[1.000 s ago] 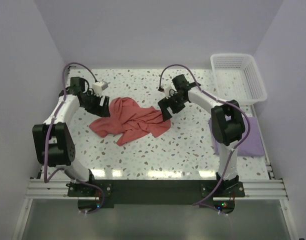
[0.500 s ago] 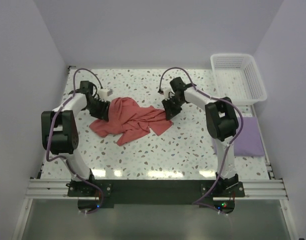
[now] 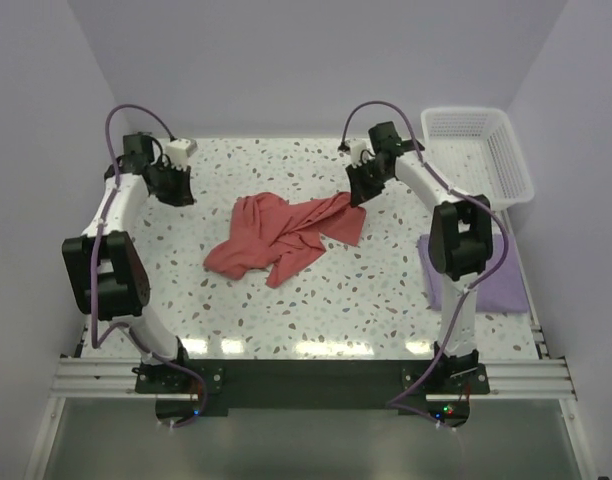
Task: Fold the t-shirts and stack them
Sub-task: Flatten the tshirt out
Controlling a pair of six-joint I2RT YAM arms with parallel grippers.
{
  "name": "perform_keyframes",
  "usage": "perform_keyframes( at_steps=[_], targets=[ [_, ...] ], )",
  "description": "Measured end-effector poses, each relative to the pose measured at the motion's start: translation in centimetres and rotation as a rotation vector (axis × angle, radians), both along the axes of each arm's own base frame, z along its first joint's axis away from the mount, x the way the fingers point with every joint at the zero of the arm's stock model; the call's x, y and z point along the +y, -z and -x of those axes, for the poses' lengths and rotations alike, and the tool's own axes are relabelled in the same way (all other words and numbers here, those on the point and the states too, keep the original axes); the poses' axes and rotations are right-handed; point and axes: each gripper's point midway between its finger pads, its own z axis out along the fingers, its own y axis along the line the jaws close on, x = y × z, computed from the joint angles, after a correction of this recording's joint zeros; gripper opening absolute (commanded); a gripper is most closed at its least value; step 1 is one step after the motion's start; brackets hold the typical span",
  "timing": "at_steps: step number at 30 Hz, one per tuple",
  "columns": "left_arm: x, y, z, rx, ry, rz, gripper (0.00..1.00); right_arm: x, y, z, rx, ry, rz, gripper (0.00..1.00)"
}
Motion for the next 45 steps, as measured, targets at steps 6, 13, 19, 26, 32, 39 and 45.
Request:
perform_keyframes(
  at_steps=[6,13,19,26,32,39,45],
  targets=[
    [-3.5,-2.2,0.1,-0.049,0.133,0.103,0.62,-0.6,-2.9,0.2,-0.063,-0.035,0.010,0.00],
    [-10.9,1.7,3.4,0.091,0.307,0.181,0.63,-0.6,-1.6,2.2,-0.001,-0.068,0.035,0.00],
    [-12.9,5.0,3.8,0.180,0.326,0.201,0.60,-0.7,-1.5,2.3,0.001,-0.080,0.041,0.00],
    [-13.1,7.6,3.5,0.244,0.310,0.212,0.56,-0.9,-1.5,2.4,0.001,-0.090,0.049,0.00],
    [-13.7,7.5,2.8,0.238,0.316,0.224,0.40,-1.6,-1.4,2.4,0.010,-0.086,0.056,0.00],
    [-14.2,6.9,2.5,0.229,0.320,0.246,0.00,-2.2,-1.4,2.3,0.008,-0.088,0.061,0.00],
    [-12.8,4.9,1.8,0.201,0.303,0.265,0.00,-3.3,-1.4,2.1,0.008,-0.080,0.073,0.00]
  ],
)
